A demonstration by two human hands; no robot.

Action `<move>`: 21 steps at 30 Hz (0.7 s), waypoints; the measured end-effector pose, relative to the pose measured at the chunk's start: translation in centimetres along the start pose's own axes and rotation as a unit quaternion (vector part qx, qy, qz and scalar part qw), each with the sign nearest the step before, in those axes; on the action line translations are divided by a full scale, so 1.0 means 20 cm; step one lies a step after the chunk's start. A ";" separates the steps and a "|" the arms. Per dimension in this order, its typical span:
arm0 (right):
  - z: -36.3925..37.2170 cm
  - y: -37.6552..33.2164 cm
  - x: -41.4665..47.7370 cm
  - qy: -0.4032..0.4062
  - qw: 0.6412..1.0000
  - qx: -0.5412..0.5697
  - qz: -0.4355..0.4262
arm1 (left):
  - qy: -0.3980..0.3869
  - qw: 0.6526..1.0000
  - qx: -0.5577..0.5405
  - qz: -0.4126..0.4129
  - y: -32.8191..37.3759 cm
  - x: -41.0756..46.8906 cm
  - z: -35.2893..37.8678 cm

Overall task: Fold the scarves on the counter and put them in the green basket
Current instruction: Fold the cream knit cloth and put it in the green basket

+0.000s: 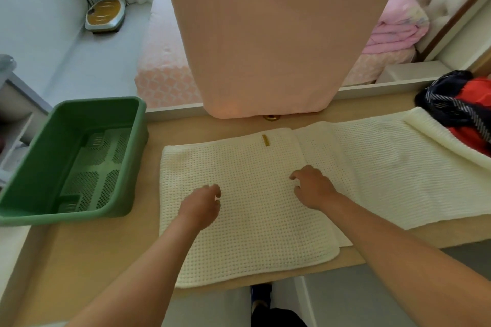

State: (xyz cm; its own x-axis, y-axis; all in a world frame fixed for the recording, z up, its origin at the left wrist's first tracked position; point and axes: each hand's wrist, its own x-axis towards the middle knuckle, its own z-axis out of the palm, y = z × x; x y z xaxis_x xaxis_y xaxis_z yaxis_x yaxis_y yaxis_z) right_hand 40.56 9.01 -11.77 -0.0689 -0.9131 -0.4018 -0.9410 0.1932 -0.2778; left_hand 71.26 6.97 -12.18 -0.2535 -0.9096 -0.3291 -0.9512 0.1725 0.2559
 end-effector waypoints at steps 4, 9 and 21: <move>0.05 0.05 0.14 -0.047 0.997 0.019 0.051 | -0.046 0.997 0.030 0.053 0.11 0.20 0.04; 0.16 0.01 0.20 -0.036 0.998 -0.027 0.052 | -0.085 0.993 0.081 -0.021 0.04 0.33 0.10; 0.19 -0.02 0.23 0.044 0.997 -0.059 0.000 | -0.090 0.991 0.077 0.058 0.15 0.41 0.10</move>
State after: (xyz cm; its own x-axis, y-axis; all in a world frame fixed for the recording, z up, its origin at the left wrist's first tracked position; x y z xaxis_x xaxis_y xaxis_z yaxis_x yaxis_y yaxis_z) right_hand 41.85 6.17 -16.81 -0.0920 -0.9424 -0.3217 -0.9731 0.1536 -0.1715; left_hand 66.01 0.85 -16.02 -0.3765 -0.8011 -0.4653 -0.9260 0.3395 0.1648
